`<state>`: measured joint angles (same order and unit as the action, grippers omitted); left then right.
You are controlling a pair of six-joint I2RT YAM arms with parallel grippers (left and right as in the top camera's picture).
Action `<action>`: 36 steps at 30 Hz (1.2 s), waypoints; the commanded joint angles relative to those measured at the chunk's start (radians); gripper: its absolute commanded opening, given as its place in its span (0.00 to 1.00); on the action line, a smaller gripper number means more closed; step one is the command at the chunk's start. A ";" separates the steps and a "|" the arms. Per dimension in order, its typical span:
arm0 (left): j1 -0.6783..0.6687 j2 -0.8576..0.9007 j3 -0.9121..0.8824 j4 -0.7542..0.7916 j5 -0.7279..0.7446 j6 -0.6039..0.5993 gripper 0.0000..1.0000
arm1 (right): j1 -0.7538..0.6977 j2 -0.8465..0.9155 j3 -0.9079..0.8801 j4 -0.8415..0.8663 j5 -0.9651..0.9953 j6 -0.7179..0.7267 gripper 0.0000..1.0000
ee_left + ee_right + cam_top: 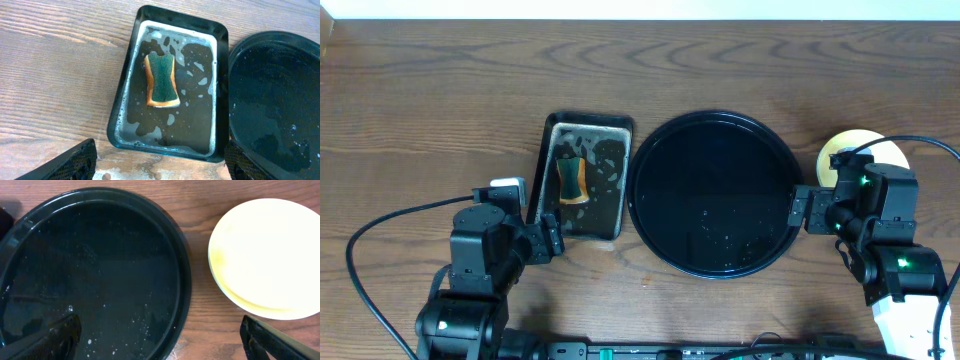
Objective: Clean dirty plates on tray and stack at the side
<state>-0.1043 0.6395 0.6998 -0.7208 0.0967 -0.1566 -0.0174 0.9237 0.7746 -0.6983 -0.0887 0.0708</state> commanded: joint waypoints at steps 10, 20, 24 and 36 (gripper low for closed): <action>0.008 0.000 -0.005 0.004 -0.019 0.003 0.83 | 0.028 -0.148 -0.121 0.118 0.092 -0.009 0.99; 0.008 0.000 -0.005 0.004 -0.019 0.003 0.83 | 0.153 -0.523 -0.500 0.563 0.080 -0.008 0.99; 0.008 0.000 -0.005 0.004 -0.019 0.003 0.83 | 0.159 -0.661 -0.602 0.614 0.064 -0.008 0.99; 0.008 0.000 -0.005 0.004 -0.019 0.003 0.83 | 0.140 -0.888 -0.732 0.727 0.063 -0.010 0.99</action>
<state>-0.1043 0.6395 0.6960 -0.7200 0.0967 -0.1566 0.1295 0.0711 0.0700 0.0067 -0.0265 0.0669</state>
